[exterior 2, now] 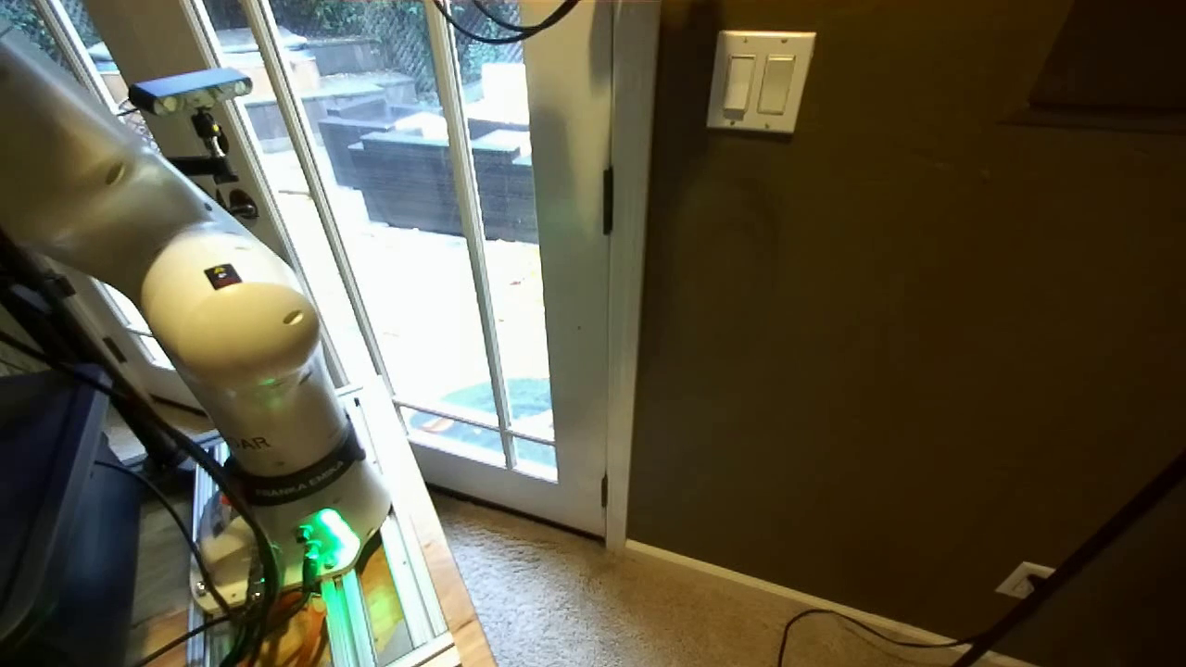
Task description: Turn off the light switch on the right.
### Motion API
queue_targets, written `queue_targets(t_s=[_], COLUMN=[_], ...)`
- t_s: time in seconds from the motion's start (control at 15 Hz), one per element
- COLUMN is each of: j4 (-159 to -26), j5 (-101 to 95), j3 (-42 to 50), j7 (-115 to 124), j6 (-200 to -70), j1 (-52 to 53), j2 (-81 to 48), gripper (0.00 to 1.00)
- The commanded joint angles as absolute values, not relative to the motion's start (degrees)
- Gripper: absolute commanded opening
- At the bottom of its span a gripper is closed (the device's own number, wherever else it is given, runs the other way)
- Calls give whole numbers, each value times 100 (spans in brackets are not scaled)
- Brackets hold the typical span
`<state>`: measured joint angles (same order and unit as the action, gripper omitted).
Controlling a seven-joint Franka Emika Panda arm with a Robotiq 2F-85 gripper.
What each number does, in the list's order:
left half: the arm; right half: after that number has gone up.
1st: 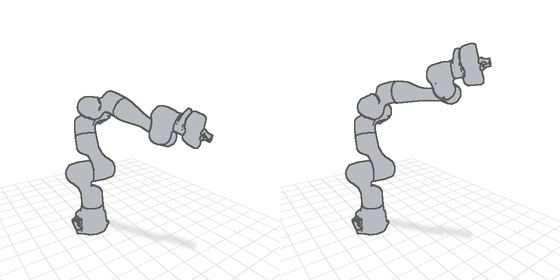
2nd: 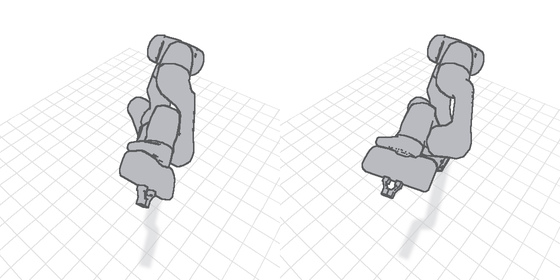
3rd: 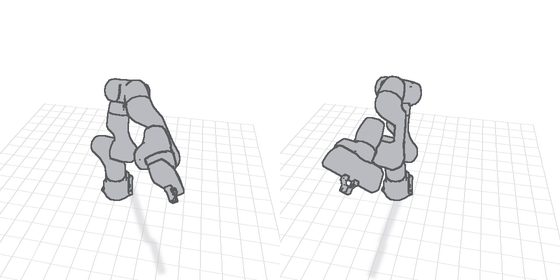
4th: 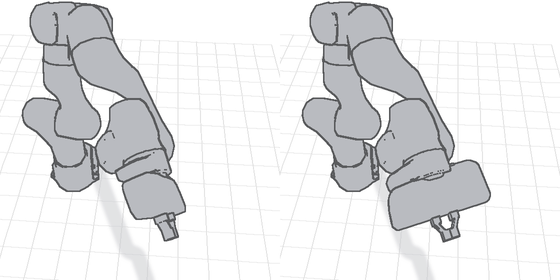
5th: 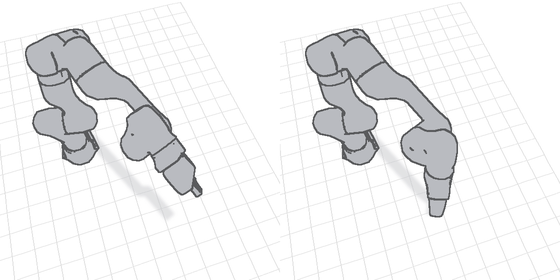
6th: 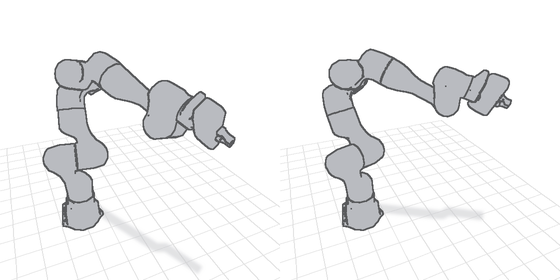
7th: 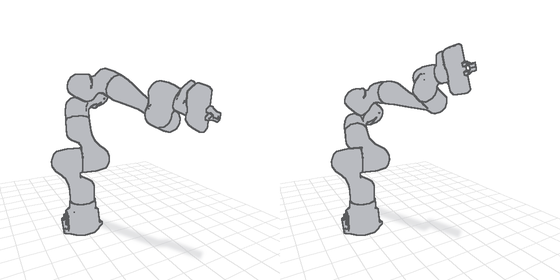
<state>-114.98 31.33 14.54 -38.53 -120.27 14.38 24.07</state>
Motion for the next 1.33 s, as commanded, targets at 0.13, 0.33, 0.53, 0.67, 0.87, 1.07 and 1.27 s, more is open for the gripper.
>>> queue_targets(t_s=[0.13, 0.33, 0.53, 0.67, 0.87, 1.07, 1.27], j4=[-11394, -11319, -11011, -10793, -10407, -10151, -9941], j5=[3247, 2944, 2357, 1961, 1742, 1969, 1982], j3=[1282, 1254, 1227, 1255, 1405, 1578, 1611], j7=[-4022, -4038, -3999, -4192, -4751, -5511, -5931], j6=[-11886, -11622, -11010, -10669, -10512, -10787, -10993], j1=[1186, 1044, 757, 618, 470, 365, 154], j2=[2314, 2248, 2158, 2095, 1788, 1370, 994], gripper=[100, 100, 100, 100, 89, 59, 38])
